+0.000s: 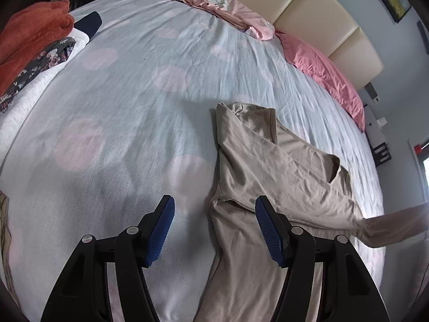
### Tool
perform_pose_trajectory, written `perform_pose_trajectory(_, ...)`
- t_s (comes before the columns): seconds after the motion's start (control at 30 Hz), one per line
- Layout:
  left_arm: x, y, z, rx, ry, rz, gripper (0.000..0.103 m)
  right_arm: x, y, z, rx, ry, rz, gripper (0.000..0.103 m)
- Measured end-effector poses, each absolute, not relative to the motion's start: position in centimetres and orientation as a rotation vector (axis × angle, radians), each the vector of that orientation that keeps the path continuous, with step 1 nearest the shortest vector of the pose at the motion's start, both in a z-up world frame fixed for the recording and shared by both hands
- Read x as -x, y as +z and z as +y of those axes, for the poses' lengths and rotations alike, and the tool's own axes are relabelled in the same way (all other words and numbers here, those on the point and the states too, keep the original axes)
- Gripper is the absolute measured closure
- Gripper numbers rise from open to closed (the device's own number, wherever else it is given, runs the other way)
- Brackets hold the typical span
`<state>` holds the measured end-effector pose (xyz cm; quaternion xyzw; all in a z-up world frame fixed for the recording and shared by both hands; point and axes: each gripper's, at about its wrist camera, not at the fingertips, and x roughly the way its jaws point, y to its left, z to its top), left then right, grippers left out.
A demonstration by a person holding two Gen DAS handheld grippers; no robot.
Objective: Fold clothes
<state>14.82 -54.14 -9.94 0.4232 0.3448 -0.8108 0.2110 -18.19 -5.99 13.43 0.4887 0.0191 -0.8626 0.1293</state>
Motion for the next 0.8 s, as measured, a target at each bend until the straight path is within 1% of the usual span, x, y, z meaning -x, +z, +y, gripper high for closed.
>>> perform_pose_trajectory(0.17,-15.1,-9.8,-54.3,-1.198,-2.281,1.014,0.039,16.4,17.9,-15.7,-1.316,-2.496,0.202,0.099)
perform_pose_trajectory(0.33,-15.4,-9.5,-54.4,-1.206,-2.300,1.035,0.039,14.1,18.6,-24.8,-1.285,-2.448,0.320,0.099)
perform_pose_trajectory(0.5,-16.4,-9.0,-55.3,-1.169,-2.315,1.083,0.039,11.8,15.4,-33.1,-1.309,-2.350,0.422,0.099)
perform_pose_trajectory(0.67,-17.5,-8.7,-56.8,-1.123,-2.300,1.167,0.039,9.7,10.0,-39.7,-1.349,-2.232,0.516,0.099)
perform_pose_trajectory(0.8,-17.4,-8.7,-57.4,-1.110,-2.307,1.173,0.039,8.1,5.6,-44.3,-1.377,-2.133,0.581,0.099)
